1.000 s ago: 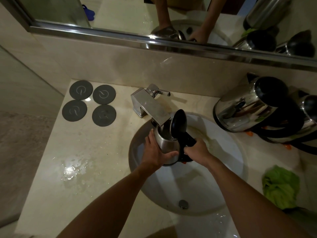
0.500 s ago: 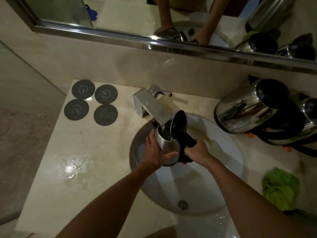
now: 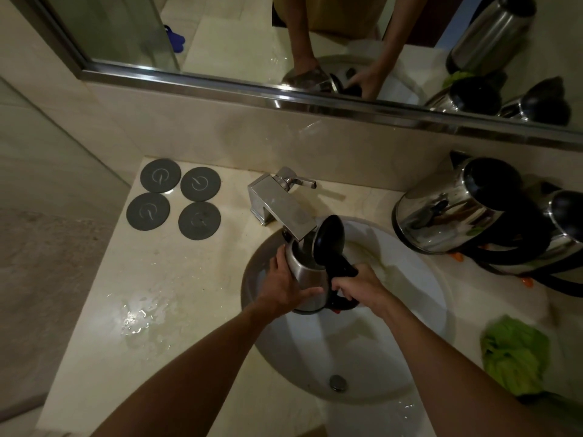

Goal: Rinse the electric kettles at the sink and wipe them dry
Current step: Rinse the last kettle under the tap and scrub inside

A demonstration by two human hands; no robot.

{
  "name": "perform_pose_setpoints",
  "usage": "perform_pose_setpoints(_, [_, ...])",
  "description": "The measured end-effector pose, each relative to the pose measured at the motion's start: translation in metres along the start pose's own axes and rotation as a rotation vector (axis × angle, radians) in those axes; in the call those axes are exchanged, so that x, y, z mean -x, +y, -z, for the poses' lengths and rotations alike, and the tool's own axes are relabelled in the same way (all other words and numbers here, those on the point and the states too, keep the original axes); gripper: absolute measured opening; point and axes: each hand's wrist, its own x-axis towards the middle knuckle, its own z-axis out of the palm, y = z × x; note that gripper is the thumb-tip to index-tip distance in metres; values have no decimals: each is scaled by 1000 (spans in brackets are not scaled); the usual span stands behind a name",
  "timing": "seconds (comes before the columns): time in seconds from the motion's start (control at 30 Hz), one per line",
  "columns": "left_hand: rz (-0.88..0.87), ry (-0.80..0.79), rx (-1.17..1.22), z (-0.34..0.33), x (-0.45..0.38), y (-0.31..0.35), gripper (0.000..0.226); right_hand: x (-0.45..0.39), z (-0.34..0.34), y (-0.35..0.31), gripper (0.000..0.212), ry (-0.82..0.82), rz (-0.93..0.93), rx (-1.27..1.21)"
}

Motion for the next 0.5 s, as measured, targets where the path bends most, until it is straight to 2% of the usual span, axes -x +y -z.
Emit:
perform_pose_setpoints(0.2, [16,-60,-12,14,-4,4,128,6,-2,-8,13,-58,-43,9])
perform_pose_setpoints(0.4, [19,-112,-68,29,-5,3,105,16,-6,-12,10,-6,-73,-40])
perform_pose_setpoints(0.5, [57,-145,-9,40,-10,5,122,21,-10,-9,20,-7,-109,-98])
